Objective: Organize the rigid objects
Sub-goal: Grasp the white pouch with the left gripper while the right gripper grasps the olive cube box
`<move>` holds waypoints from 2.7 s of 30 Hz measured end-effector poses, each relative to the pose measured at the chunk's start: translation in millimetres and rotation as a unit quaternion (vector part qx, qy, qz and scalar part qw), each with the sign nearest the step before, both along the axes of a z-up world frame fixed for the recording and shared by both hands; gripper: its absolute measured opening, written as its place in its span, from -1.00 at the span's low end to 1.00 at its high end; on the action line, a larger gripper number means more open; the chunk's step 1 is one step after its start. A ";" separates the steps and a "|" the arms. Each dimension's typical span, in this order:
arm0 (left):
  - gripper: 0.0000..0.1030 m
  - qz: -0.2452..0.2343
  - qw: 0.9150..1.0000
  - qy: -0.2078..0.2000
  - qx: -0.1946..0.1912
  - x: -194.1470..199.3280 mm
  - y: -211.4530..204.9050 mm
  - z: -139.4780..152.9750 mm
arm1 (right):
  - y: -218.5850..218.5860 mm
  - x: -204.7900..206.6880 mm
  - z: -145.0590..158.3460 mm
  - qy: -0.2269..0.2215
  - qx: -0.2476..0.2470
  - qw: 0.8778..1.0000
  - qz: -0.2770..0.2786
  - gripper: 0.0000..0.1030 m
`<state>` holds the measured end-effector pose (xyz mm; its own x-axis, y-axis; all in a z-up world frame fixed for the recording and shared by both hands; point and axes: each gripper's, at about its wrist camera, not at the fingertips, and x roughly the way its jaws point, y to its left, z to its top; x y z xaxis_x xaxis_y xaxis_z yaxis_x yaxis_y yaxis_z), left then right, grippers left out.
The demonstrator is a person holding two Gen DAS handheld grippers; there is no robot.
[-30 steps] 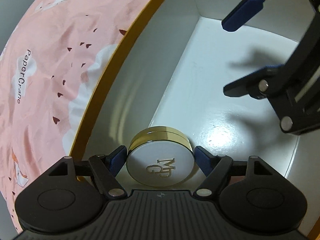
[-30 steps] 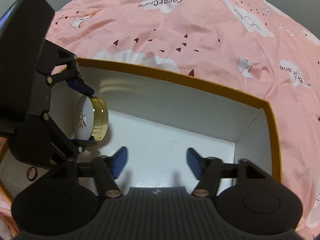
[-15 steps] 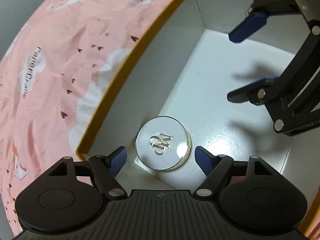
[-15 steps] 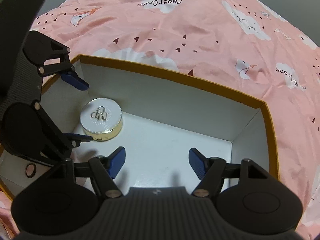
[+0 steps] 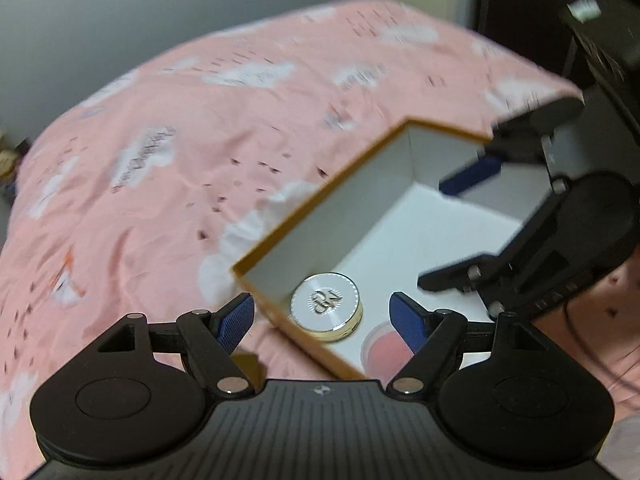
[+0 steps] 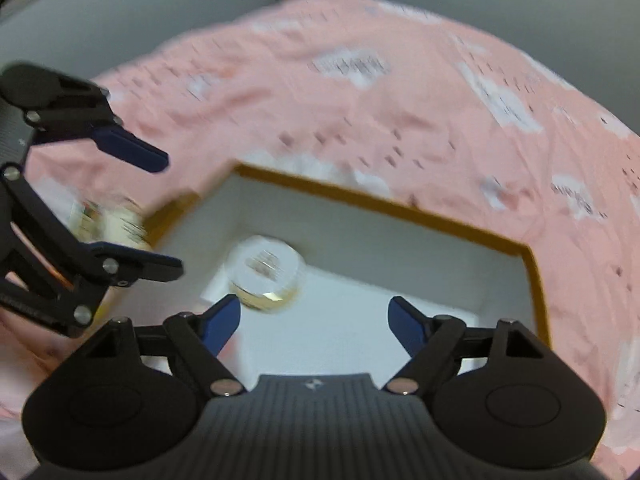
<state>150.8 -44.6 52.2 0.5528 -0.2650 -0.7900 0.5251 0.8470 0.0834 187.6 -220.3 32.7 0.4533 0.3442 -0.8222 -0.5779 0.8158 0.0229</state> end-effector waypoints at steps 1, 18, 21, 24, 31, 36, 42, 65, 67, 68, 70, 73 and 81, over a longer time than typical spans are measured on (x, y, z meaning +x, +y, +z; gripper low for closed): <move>0.75 0.019 1.000 -0.004 -0.016 -6.8 10.1 4.2 | 2.1 -6.8 7.0 -0.002 0.021 1.000 0.008 0.56; 0.43 0.331 0.929 0.044 -0.159 -69.3 146.1 -46.1 | 128.2 -61.2 1.7 -0.019 0.047 0.987 0.151 -0.11; 0.43 0.336 0.923 0.059 -0.177 -72.5 153.2 -61.5 | 154.8 -59.7 -19.3 -0.012 0.019 0.988 0.154 -0.14; 0.43 0.369 0.905 0.076 -0.196 -67.2 162.3 -72.7 | 169.9 -55.7 -31.2 0.002 -0.005 0.987 0.164 -0.15; 0.47 0.437 0.860 0.103 -0.242 -46.2 173.9 -104.0 | 183.5 -27.6 -31.0 -0.006 -0.093 0.977 0.192 -0.13; 0.47 0.457 0.847 0.116 -0.245 -29.1 179.2 -118.9 | 196.0 -8.4 -37.4 -0.002 -0.131 0.969 0.212 0.01; 0.32 0.456 0.835 0.140 -0.275 -15.3 180.0 -137.4 | 212.9 8.6 -48.8 0.008 -0.154 0.961 0.228 0.11; -0.38 0.467 0.829 0.061 -0.301 -29.5 178.9 -119.5 | 264.0 34.1 -97.6 0.030 -0.225 0.938 0.261 0.39; -0.38 0.469 0.824 0.070 -0.311 -28.6 182.3 -122.8 | 267.0 35.6 -100.5 0.023 -0.235 0.936 0.260 0.25; -0.37 0.473 0.816 0.084 -0.321 -28.1 184.7 -127.3 | 267.4 36.2 -101.5 0.026 -0.238 0.936 0.258 0.22; -0.32 0.476 0.806 0.108 -0.334 -26.6 186.1 -136.4 | 266.3 36.7 -101.5 0.030 -0.242 0.935 0.257 0.22; -0.26 0.478 0.797 0.123 -0.347 -25.7 186.6 -147.7 | 260.7 34.1 -99.5 0.030 -0.249 0.932 0.263 0.21; -0.32 0.468 0.814 0.107 -0.328 -24.1 176.7 -146.0 | 251.1 37.6 -97.5 0.041 -0.238 0.938 0.248 0.20</move>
<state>126.7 132.0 -93.9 0.6241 -0.2105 -0.7524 -0.4312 0.7102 -0.5564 225.2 30.8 -64.8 0.2631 0.0809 -0.9614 -0.9015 0.3756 -0.2151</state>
